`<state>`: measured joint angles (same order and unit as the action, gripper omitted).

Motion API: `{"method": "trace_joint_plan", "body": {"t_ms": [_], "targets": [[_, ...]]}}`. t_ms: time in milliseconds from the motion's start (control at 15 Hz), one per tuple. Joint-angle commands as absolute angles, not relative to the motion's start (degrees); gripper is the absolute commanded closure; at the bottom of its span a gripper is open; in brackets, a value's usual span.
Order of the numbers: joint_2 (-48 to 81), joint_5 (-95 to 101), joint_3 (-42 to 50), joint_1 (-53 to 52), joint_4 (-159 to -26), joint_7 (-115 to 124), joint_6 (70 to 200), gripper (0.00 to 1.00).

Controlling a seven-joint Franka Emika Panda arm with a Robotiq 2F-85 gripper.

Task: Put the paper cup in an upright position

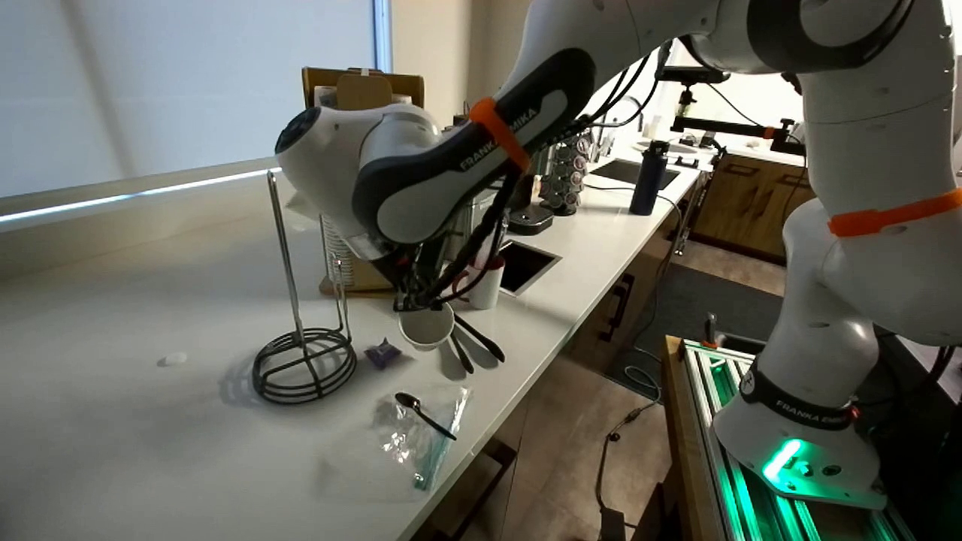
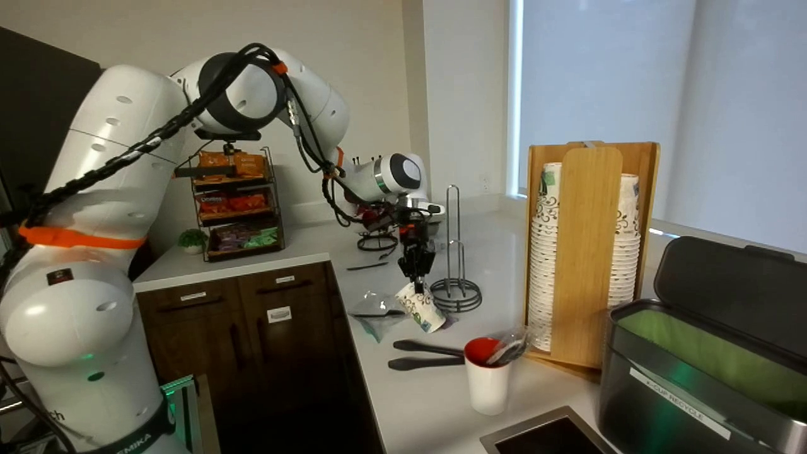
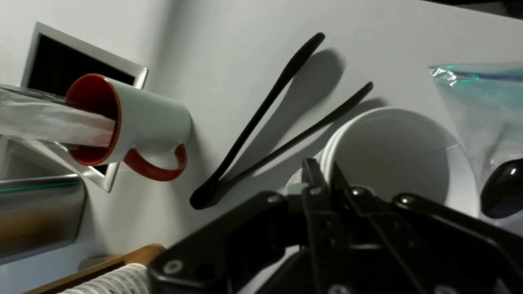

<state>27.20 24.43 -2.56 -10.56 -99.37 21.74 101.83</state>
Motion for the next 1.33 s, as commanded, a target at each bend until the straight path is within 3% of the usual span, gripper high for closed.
{"method": "trace_joint_plan", "body": {"t_ms": [0, 533, 600, 800, 1267], "targets": [[22.1, 15.8, -3.0, -6.1, -106.8, 15.4, 109.8, 0.99], [21.1, -7.2, -4.0, 2.0, -112.5, -1.1, 120.4, 0.99], [21.3, -10.7, -4.4, 2.7, -112.8, -3.0, 120.4, 0.70], [20.5, -15.5, -4.0, 3.0, -113.4, -4.8, 119.7, 0.56], [12.8, -13.7, -2.3, 0.5, -121.3, 1.7, 125.0, 0.03]]}}
